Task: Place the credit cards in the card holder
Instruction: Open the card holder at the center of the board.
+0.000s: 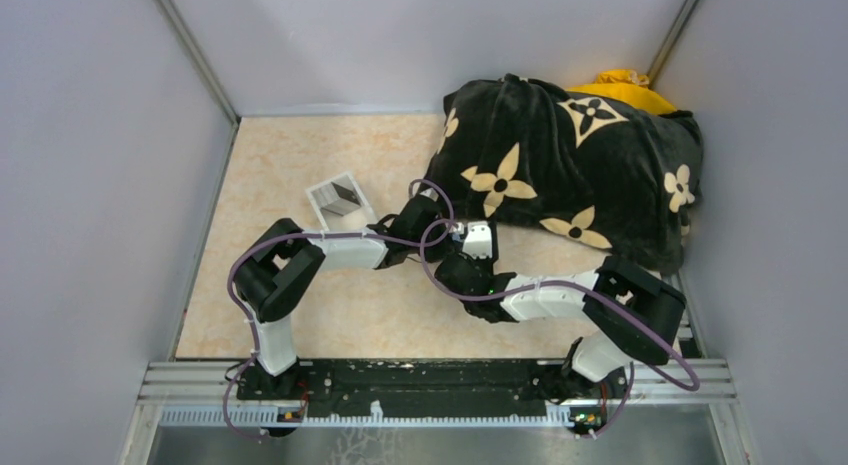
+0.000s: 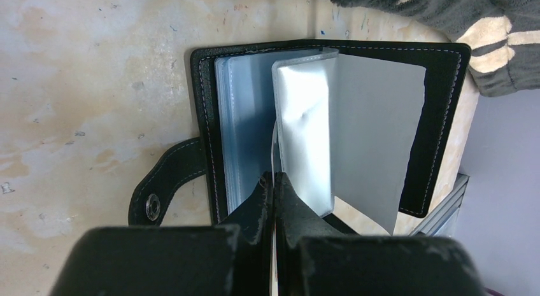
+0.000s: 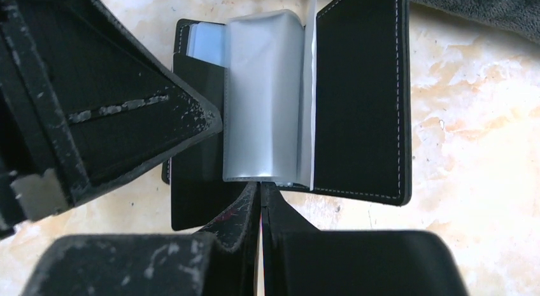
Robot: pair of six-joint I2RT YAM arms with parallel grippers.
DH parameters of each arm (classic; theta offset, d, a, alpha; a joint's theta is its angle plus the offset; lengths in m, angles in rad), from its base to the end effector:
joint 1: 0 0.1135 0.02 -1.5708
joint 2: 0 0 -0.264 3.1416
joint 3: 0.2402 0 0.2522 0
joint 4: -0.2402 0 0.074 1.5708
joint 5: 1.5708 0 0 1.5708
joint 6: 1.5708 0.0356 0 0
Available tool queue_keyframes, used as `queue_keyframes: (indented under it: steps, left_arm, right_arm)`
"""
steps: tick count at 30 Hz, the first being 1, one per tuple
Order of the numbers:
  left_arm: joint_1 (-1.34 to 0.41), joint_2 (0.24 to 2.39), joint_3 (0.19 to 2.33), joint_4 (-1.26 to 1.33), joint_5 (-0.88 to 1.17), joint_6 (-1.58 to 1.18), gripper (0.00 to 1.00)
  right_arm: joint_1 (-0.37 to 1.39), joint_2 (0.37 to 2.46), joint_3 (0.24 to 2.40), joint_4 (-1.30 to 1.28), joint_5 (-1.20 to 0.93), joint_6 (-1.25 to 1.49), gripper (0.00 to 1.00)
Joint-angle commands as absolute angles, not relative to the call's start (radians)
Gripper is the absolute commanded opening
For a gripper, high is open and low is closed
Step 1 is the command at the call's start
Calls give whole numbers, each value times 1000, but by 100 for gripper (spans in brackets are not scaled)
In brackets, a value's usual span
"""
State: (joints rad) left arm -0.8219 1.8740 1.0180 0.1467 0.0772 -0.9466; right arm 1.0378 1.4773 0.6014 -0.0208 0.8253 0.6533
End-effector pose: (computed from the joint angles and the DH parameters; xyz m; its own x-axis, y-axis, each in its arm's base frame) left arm 0.2620 -0.2859 0.1485 -0.8840 -0.2372 -0.4027 0.0903 0.7588 -0.6451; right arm 0.1544 0.2103 0.1499 -0.5287 -0.0847 -0.8446 -0.0376 0.9964 -0.0764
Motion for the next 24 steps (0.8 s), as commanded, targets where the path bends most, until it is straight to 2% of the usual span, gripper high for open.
queue_keyframes:
  steps: [1, 15, 24]
  left_arm:
    - [-818, 1894, 983, 97, 66, -931, 0]
    - [-813, 1898, 972, 94, 59, -932, 0]
    - [-811, 1896, 969, 94, 61, -932, 0]
  right_arm:
    - [1021, 1499, 584, 82, 875, 626, 0]
    - [989, 1396, 571, 92, 969, 583, 0]
    - [946, 1410, 574, 33, 959, 618, 0]
